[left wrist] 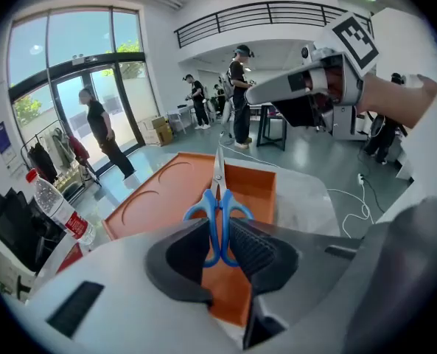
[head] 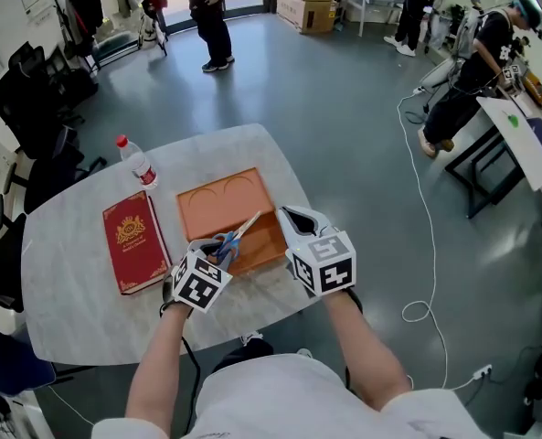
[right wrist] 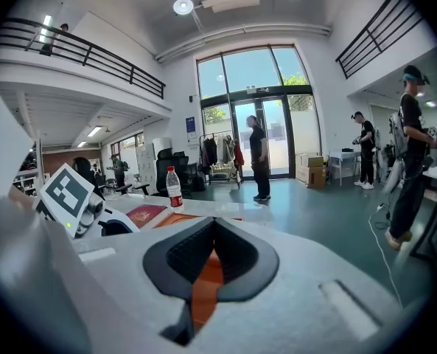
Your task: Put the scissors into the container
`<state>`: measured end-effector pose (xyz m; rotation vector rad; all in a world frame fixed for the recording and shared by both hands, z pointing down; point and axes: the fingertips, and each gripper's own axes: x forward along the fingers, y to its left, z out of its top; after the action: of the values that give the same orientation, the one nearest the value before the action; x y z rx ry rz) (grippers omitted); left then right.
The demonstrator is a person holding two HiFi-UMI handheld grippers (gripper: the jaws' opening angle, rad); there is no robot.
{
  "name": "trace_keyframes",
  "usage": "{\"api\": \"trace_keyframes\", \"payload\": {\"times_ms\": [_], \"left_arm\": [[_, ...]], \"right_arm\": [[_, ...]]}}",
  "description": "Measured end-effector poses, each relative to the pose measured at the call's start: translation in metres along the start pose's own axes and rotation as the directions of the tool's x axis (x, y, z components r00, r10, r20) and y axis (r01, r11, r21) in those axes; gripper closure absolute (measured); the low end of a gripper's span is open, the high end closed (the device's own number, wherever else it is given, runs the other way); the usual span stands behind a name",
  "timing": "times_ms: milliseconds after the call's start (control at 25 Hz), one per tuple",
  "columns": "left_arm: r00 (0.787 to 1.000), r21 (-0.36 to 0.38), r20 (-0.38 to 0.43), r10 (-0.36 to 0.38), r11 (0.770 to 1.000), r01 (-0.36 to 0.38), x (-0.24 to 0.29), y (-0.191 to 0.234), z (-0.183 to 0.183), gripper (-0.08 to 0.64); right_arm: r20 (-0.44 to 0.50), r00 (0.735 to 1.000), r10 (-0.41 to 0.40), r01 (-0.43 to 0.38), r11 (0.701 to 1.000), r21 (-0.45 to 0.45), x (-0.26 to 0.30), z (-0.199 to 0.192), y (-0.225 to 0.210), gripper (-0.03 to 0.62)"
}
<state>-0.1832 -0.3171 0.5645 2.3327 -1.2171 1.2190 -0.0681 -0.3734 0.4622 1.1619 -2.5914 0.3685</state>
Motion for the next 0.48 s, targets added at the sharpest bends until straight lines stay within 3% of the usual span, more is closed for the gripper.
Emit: {"api": "trace_keyframes", "payload": {"times_ms": [480], "left_arm": [[0.983,0.112,-0.142,-0.115,0.985,0.132,0.033,-0.003,-0.017,0.479]], "right_arm": [[-0.008,0.999,-0.052,0.053,0.998,0.018,0.011,-0.002,-0.013,0.588]]}}
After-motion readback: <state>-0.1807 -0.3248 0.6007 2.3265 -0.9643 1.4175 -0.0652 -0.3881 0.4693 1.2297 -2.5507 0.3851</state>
